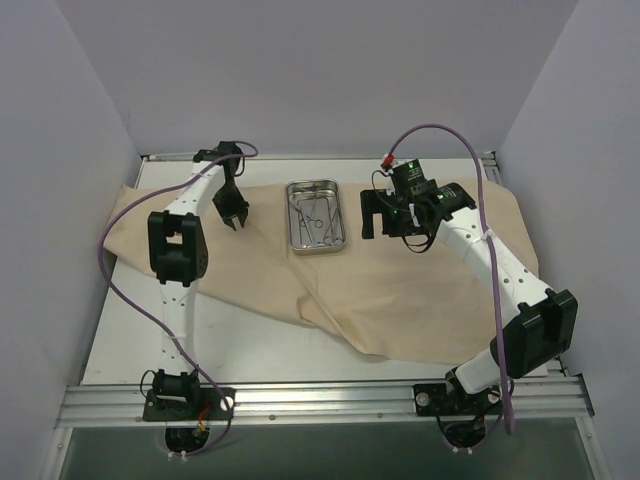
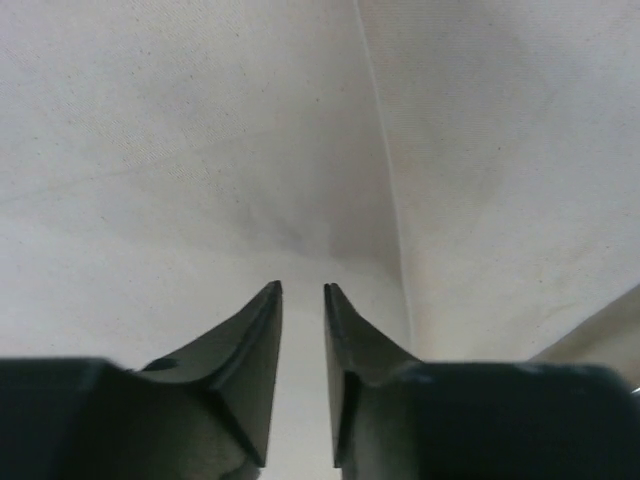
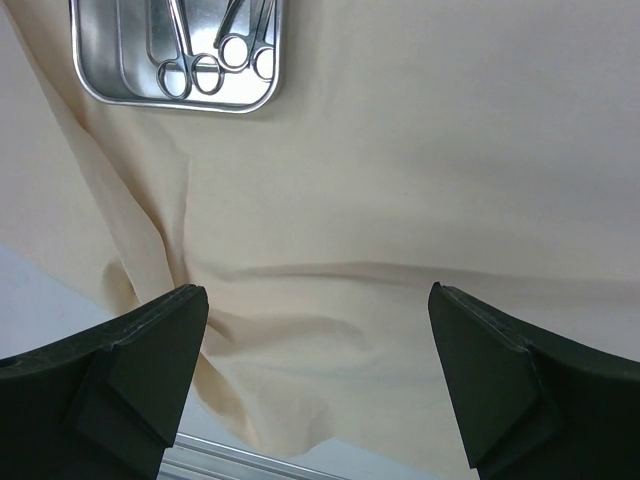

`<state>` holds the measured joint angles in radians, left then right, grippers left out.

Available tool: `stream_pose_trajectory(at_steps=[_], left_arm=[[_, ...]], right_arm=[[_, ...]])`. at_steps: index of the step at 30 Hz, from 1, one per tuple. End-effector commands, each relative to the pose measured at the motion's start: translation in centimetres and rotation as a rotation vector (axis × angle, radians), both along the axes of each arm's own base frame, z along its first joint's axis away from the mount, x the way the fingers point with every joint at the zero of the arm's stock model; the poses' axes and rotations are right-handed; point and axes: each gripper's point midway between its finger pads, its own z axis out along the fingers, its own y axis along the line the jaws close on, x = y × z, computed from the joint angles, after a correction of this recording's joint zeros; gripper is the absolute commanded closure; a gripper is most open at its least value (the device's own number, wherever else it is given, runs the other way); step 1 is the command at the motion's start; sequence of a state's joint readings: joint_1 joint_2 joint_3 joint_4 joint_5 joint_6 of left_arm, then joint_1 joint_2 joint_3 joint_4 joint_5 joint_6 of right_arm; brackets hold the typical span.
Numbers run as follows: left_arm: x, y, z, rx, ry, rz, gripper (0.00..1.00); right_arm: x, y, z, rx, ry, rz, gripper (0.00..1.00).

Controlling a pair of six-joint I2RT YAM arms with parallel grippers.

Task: Open and lay out the surgical kit
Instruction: Open the surgical kit at the center of the board.

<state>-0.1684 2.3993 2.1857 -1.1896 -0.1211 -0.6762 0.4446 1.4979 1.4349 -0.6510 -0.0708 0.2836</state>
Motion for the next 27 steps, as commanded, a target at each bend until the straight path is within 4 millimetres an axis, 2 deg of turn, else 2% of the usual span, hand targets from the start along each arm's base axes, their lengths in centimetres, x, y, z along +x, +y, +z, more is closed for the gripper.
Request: stream_pose_trajectory(at_steps=[1, 3, 4, 5, 6, 9, 18, 20, 21, 22, 27], left_arm=[[1.3, 0.6, 5.1, 0.014, -0.141, -0.007, 0.64], [1.2, 0.5, 5.1, 0.013, -0.146, -0.003, 0.55], [1.4, 0.6, 5.8, 0.018, -0.174, 0.001, 0.51], [1.2, 0.7, 5.5, 0.022, -0.170, 0.003, 0.44], [1.7, 0.6, 6.0, 0.017, -0.201, 0.003, 0.40], [2.3, 0.3, 5.5, 0.004, -0.201, -0.009, 0.29], [4.1, -0.9, 3.0, -0.018, -0.164, -0.046, 0.25], [4.7, -0.9, 3.1, -0.017, -0.175, -0.047, 0.25], [4.6, -1.0, 2.3, -0.020, -0.157, -0.056, 0.25], [5.1, -1.1, 2.8, -0.023, -0.171, -0.060, 0.26], [4.4, -1.1, 1.8, -0.013, -0.127, -0.070, 0.29]], right_arm=[[-0.3, 0.0, 0.5, 0.007, -0.006, 0.027, 0.01], [-0.4, 0.1, 0.2, 0.010, -0.001, 0.030, 0.01], [-0.5, 0.1, 0.2, 0.012, -0.002, 0.031, 0.01], [-0.6, 0.1, 0.2, 0.014, -0.001, 0.031, 0.01], [-0.6, -0.1, 0.2, 0.014, 0.001, 0.027, 0.01], [-0.7, -0.1, 0.0, 0.011, 0.005, 0.028, 0.01], [0.1, -1.0, 0.4, 0.002, -0.004, 0.002, 0.01], [0.1, -1.2, 0.4, 0.000, -0.005, -0.002, 0.01], [0.1, -1.4, 0.4, -0.001, -0.004, -0.005, 0.01], [0.1, -1.6, 0.3, -0.004, 0.001, -0.011, 0.01], [0.0, -2.5, 0.4, -0.007, -0.001, -0.031, 0.01]])
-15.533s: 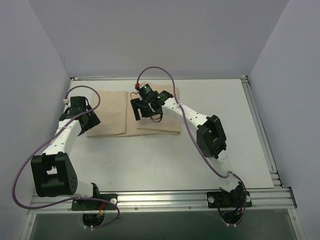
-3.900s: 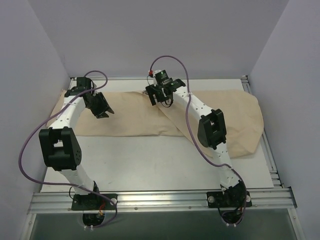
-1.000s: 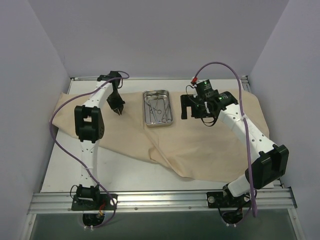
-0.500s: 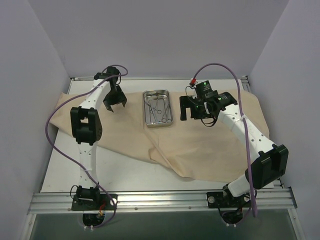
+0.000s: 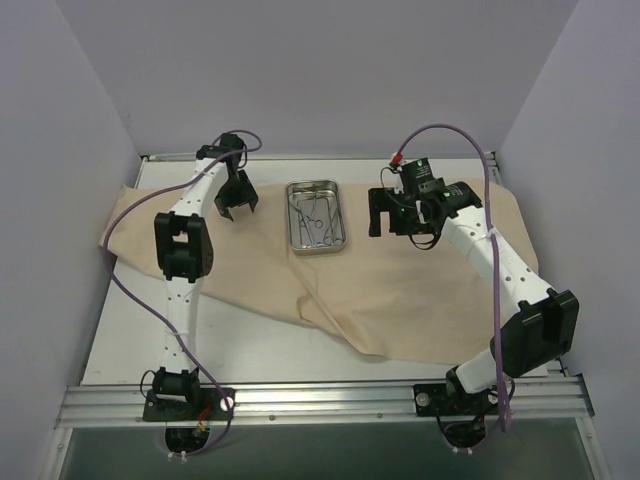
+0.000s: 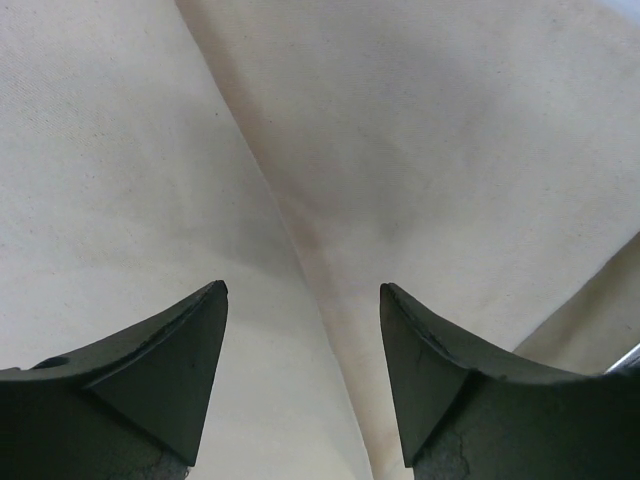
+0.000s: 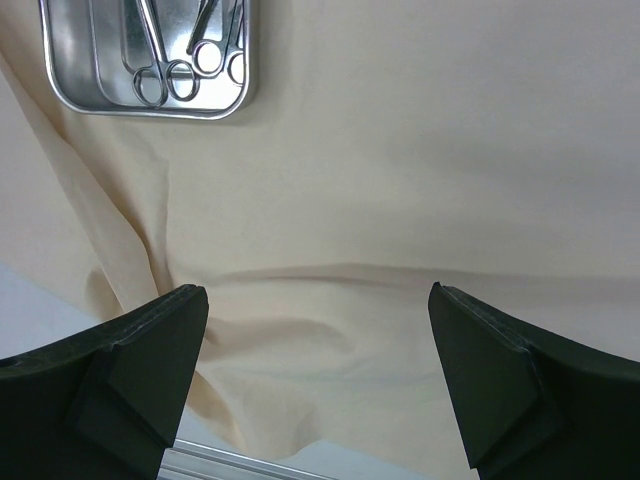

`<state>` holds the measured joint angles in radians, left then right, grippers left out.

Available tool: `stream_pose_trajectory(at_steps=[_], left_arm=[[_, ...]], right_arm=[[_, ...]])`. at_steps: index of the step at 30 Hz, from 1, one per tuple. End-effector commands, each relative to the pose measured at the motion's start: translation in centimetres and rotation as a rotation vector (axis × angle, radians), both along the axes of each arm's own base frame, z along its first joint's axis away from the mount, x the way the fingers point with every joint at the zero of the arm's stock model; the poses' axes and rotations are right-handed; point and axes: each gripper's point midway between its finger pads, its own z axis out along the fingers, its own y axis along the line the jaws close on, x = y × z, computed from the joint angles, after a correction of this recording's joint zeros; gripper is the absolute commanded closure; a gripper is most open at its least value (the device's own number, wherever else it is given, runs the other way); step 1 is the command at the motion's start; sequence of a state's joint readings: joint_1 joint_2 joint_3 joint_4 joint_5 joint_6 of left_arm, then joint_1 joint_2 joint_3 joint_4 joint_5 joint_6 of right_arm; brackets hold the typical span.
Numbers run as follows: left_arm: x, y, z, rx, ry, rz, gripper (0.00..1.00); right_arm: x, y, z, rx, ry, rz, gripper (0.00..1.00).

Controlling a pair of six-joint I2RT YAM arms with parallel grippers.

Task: Open and lay out the surgical kit
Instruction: Open the surgical kit at the center of the board.

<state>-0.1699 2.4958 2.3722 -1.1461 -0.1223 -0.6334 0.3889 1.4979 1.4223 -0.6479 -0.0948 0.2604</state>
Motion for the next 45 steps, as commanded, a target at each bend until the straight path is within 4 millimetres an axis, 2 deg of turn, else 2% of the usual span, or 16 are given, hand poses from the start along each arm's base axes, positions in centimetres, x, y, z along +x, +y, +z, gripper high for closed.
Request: stream_pose_trajectory(at_steps=[1, 8, 13, 18, 23, 29, 32, 34, 35, 36, 37, 38, 40, 42, 44, 45], left_arm=[[-0.4, -0.3, 1.0, 0.005, 0.008, -0.026, 0.30], [-1.6, 0.3, -0.2, 0.042, 0.065, -0.055, 0.38], [-1.6, 0.1, -0.9, 0.037, 0.077, -0.087, 0.67], [-1.4, 0.3, -1.0, 0.048, 0.078, -0.114, 0.70], [-1.5, 1.1, -0.2, 0.076, 0.078, -0.117, 0.98], [-3.4, 4.1, 3.9, 0.218, 0.060, -0.075, 0.98], [-6.2, 5.7, 6.2, 0.270, 0.056, -0.030, 0.98], [-9.4, 6.5, 7.6, 0.268, 0.058, 0.012, 0.98], [-10.6, 6.9, 10.0, 0.255, -0.004, 0.063, 0.98], [-13.4, 7.4, 8.4, 0.263, 0.066, 0.077, 0.98], [-14.8, 7.6, 8.5, 0.250, 0.066, 0.100, 0.98], [-16.4, 8.2, 10.6, 0.220, 0.009, 0.175, 0.98], [-20.9, 8.5, 9.2, 0.181, 0.077, 0.226, 0.98], [-24.3, 8.9, 11.2, 0.152, 0.021, 0.302, 0.98], [-28.5, 9.3, 10.7, 0.137, 0.075, 0.347, 0.98], [-30.1, 9.9, 12.2, 0.123, 0.011, 0.400, 0.98]], right_arm=[[-0.5, -1.0, 0.8, -0.009, -0.013, -0.011, 0.01], [-0.4, -2.0, 0.6, -0.007, -0.015, -0.036, 0.01], [-0.4, -2.4, 0.4, -0.003, -0.009, -0.045, 0.01], [-0.4, -2.4, 0.5, 0.004, -0.011, -0.045, 0.01], [-0.2, -2.3, 0.7, 0.013, -0.013, -0.043, 0.01], [0.1, -1.5, 0.5, 0.031, 0.003, -0.010, 0.01], [0.3, -0.9, 0.6, 0.051, 0.015, 0.017, 0.01], [0.3, -0.4, 0.8, 0.061, 0.023, 0.034, 0.01], [0.3, -0.2, 0.9, 0.065, 0.023, 0.042, 0.01], [0.1, 0.4, 1.0, 0.072, 0.024, 0.056, 0.01], [-0.1, 0.9, 1.0, 0.080, 0.026, 0.069, 0.01], [-0.3, 1.4, 0.9, 0.090, 0.033, 0.079, 0.01], [-1.0, 2.7, 0.8, 0.091, 0.042, 0.114, 0.01], [-1.6, 3.2, 0.8, 0.089, 0.056, 0.127, 0.01], [-2.2, 4.0, 0.8, 0.098, 0.067, 0.146, 0.01], [-2.7, 4.5, 0.8, 0.116, 0.078, 0.158, 0.01]])
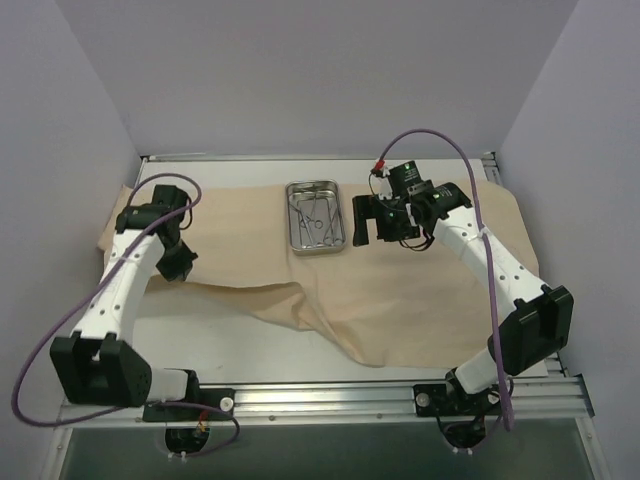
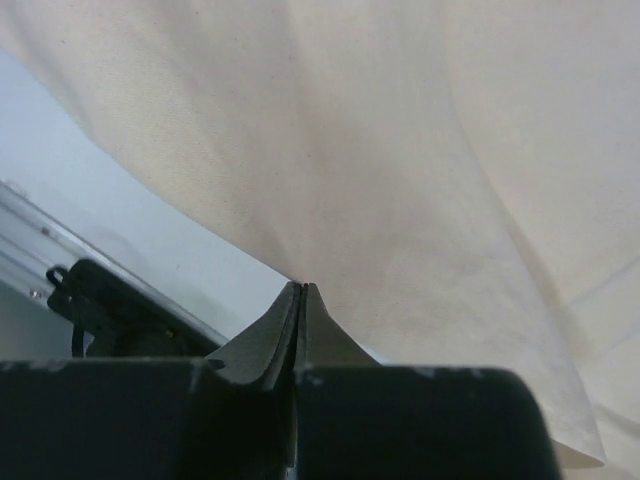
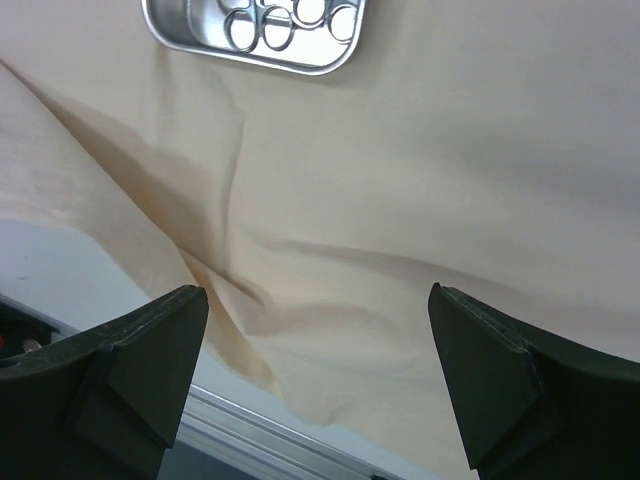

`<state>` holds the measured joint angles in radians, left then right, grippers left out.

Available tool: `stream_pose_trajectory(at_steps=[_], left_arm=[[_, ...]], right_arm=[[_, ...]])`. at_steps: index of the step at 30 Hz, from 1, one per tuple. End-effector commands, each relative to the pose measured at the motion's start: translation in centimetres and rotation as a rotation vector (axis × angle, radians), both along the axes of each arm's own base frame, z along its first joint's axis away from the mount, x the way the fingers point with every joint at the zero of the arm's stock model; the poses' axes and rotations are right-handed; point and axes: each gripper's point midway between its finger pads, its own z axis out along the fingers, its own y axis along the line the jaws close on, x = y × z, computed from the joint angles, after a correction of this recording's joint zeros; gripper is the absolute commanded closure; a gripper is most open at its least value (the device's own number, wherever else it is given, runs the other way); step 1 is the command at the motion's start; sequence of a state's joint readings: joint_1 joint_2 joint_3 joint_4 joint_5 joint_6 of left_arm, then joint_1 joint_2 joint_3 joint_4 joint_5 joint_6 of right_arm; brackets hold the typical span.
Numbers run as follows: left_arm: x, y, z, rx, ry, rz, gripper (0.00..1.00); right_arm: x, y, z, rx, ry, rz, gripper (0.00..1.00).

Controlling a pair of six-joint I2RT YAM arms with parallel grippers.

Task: Open and lay out the surgical kit
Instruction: Open the surgical kit at the center of the board.

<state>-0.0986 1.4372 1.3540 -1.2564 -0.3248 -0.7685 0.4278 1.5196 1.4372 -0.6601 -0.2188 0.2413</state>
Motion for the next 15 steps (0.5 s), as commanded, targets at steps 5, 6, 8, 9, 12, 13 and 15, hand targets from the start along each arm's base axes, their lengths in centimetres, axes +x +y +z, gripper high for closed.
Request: stream_pose_trajectory(at_steps=[5, 6, 8, 9, 12, 13, 15], left_arm=[[-12.3, 4.5, 3.5, 0.031, -0.044, 0.250, 0.98], [-13.2, 5.5, 3.8, 0.046, -0.038, 0.290, 0.96], [-14.9, 6.4, 4.6, 0.087, -0.031, 0.310, 0.87], [-15.3, 6.8, 4.9, 0.097, -0.033, 0.324, 0.87], [-16.4, 8.1, 6.4, 0.170, -0.038, 0.334, 0.67], [-17.1, 8.4, 6.7, 0.189, -0.006, 0.337, 0.65], [-17.1, 8.8, 7.3, 0.212, -0.004, 0.315, 0.45]], right_arm=[[-2.9, 2.9, -0.4, 0.060, 0.081, 0.078, 0.01], [-3.1, 3.0, -0.4, 0.058, 0.086, 0.083, 0.01], [-2.9, 3.2, -0.1, 0.060, 0.078, 0.091, 0.01], [-2.9, 3.3, 0.1, 0.061, 0.074, 0.094, 0.01], [-2.6, 3.7, 0.4, 0.068, 0.071, 0.102, 0.01], [-2.6, 3.9, 0.4, 0.071, 0.073, 0.102, 0.01], [-2.5, 3.9, 0.5, 0.072, 0.070, 0.102, 0.01]])
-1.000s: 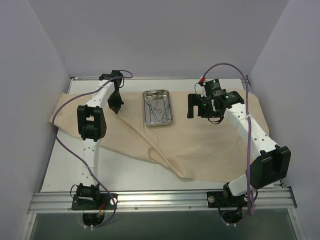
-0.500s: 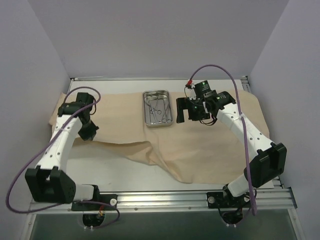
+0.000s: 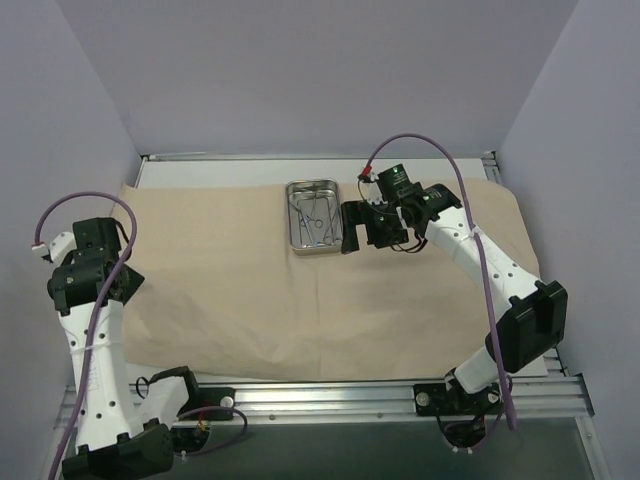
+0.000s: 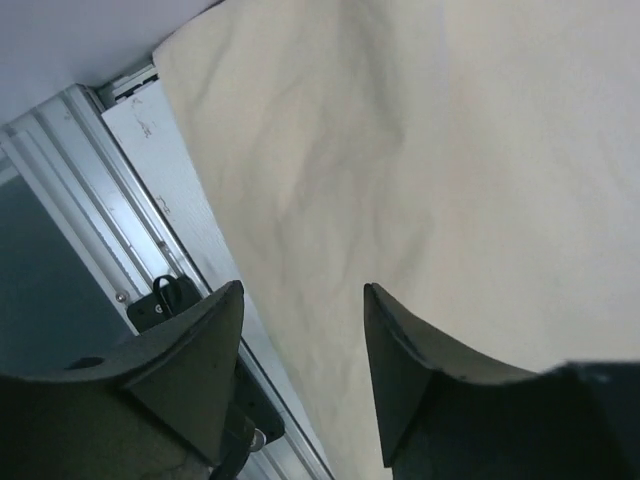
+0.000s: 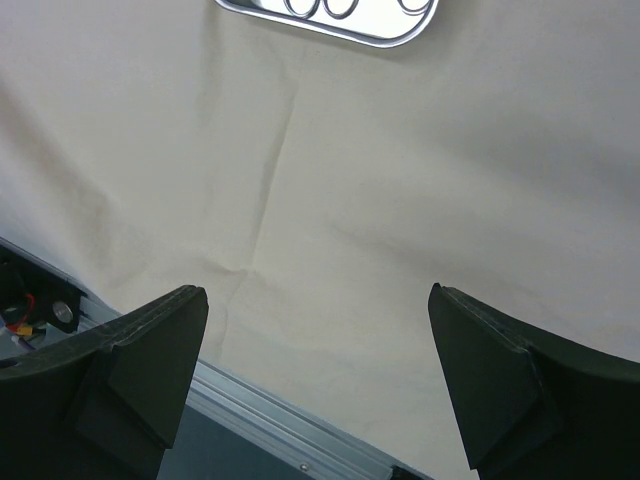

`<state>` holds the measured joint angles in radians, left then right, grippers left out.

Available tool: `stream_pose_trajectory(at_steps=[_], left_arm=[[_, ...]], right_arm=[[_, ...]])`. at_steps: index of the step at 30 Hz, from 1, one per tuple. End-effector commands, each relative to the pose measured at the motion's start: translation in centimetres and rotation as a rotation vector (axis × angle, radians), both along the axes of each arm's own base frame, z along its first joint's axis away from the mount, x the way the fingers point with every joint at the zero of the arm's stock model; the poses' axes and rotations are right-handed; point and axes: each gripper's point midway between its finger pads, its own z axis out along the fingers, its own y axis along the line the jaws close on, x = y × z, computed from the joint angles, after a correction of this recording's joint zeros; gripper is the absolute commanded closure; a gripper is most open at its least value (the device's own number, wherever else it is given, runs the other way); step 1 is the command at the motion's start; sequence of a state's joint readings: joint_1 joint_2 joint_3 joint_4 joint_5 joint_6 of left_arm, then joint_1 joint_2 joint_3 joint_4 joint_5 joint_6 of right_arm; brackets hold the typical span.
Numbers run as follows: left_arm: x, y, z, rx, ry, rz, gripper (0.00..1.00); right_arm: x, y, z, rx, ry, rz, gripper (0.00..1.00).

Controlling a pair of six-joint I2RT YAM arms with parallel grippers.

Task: Open and lay out the surgical kit
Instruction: Open the surgical kit at the center of the board, then smooth out the surgical kit at the center of the board.

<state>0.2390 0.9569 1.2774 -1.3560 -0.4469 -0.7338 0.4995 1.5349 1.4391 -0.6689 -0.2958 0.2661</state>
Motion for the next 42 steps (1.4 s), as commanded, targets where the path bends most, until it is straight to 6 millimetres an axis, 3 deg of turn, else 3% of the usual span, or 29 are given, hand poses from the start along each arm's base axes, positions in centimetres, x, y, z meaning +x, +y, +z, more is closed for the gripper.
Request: stream_pose_trajectory(at_steps=[1, 4, 6, 9, 10, 12, 13, 15, 16, 17, 19, 20, 21, 22, 23, 25, 26, 31, 35, 37, 39, 41, 42], left_arm=[[-6.3, -0.1, 0.1, 0.020, 0.264, -0.022, 0.38], [-4.0, -1.1, -0.6, -0.067, 0.255, -0.055, 0.18], [-2.1, -2.3, -1.7, -0.160, 0.243, -0.066, 0.17], [0.1, -2.4, -3.1, -0.178, 0.213, -0.116, 0.18], [1.5, -3.0, -3.1, -0.210, 0.170, -0.163, 0.21], [3.5, -4.2, -3.0, -0.237, 0.113, -0.270, 0.37], [5.5, -4.5, -2.5, -0.235, 0.028, -0.305, 0.43], [7.8, -6.5, -2.2, -0.296, -0.044, -0.373, 0.58], [9.7, -7.0, -1.6, -0.291, -0.095, -0.402, 0.61], [11.1, -7.3, -2.3, -0.287, -0.071, -0.411, 0.62], [14.2, -9.4, -0.8, -0.235, -0.087, -0.503, 0.58], [16.1, -9.3, -2.4, -0.215, -0.013, -0.505, 0.50], [17.9, -10.4, -1.0, -0.201, -0.039, -0.544, 0.39], [18.9, -11.0, -1.5, -0.205, -0.013, -0.561, 0.35], [20.5, -11.1, -3.6, -0.211, 0.058, -0.559, 0.32], [22.7, -10.8, -3.1, -0.176, 0.070, -0.553, 0.25], [23.7, -10.6, -5.1, -0.172, 0.133, -0.559, 0.22], [26.9, -8.9, -8.8, -0.113, 0.289, -0.566, 0.13], [29.4, -7.6, -12.4, -0.108, 0.374, -0.570, 0.13], [31.3, -7.6, -12.4, -0.074, 0.336, -0.585, 0.13], [32.2, -8.0, -13.9, -0.096, 0.340, -0.612, 0.13], [32.2, -8.0, -16.1, -0.120, 0.390, -0.610, 0.14], [32.5, -8.1, -16.3, -0.124, 0.391, -0.611, 0.14]], right_arm=[[-0.2, 0.5, 0.9, 0.013, 0.009, 0.007, 0.01], [-0.2, 0.4, 0.7, 0.009, 0.010, 0.006, 0.01], [-0.3, 0.3, 0.5, 0.003, 0.013, 0.004, 0.01], [-0.1, -0.1, 0.5, -0.014, 0.004, -0.012, 0.01], [0.1, -0.5, 0.5, -0.018, 0.001, -0.026, 0.01], [0.5, -1.0, 0.2, -0.012, 0.003, -0.054, 0.01], [0.7, -1.3, 0.1, -0.005, 0.004, -0.068, 0.01], [1.9, -2.6, -0.5, 0.003, 0.014, -0.121, 0.04], [2.5, -3.3, -1.2, -0.011, 0.031, -0.168, 0.05], [3.5, -4.6, -1.5, -0.014, 0.038, -0.220, 0.07], [5.4, -6.5, -2.2, -0.050, 0.039, -0.317, 0.09], [6.4, -7.8, -2.5, -0.069, 0.042, -0.372, 0.09], [7.5, -8.4, -3.0, -0.089, 0.044, -0.404, 0.09], [8.2, -9.1, -3.4, -0.106, 0.045, -0.434, 0.07], [8.8, -10.1, -3.9, -0.138, 0.049, -0.464, 0.06], [10.8, -11.5, -5.0, -0.186, 0.062, -0.502, 0.02], [11.1, -12.4, -5.5, -0.232, 0.074, -0.508, 0.01], [14.1, -15.9, -9.3, -0.327, 0.131, -0.556, 0.00], [17.0, -17.1, -10.3, -0.342, 0.090, -0.568, 0.00], [17.7, -17.0, -11.3, -0.333, 0.088, -0.551, 0.00], [18.5, -17.0, -12.0, -0.318, 0.074, -0.552, 0.00], [18.4, -16.9, -13.8, -0.319, 0.120, -0.549, 0.00], [18.7, -16.8, -14.8, -0.325, 0.139, -0.552, 0.00]])
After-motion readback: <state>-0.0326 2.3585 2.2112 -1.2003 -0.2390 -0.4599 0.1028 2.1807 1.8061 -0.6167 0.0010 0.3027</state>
